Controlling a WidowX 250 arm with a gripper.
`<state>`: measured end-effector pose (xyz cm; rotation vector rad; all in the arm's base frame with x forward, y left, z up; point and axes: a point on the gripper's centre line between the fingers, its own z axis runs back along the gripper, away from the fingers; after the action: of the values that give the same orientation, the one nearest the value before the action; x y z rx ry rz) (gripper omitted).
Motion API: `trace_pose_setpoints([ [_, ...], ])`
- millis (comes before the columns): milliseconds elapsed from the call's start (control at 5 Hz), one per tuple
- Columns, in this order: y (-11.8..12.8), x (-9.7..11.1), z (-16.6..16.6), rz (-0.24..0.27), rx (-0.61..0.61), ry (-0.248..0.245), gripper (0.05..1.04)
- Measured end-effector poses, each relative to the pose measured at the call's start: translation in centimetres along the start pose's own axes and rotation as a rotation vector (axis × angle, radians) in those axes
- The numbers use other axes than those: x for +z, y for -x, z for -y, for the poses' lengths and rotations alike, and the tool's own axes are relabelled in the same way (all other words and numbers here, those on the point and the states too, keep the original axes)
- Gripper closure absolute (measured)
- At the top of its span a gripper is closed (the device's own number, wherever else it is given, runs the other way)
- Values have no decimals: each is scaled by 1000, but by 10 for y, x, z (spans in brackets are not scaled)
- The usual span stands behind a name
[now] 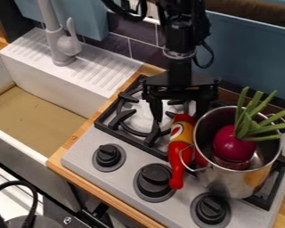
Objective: Put red bottle in the basket
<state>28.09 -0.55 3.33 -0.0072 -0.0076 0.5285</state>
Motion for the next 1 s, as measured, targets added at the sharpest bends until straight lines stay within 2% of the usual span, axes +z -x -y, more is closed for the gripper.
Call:
trace_pose_setpoints([
  [400,5,-11,-3,9,-11,-26,84],
  [600,7,-16,-5,-3,-13,-42,135],
  [800,8,-17,-6,2,-19,-60,387],
  [1000,10,-20,-6,19,-35,-74,481],
])
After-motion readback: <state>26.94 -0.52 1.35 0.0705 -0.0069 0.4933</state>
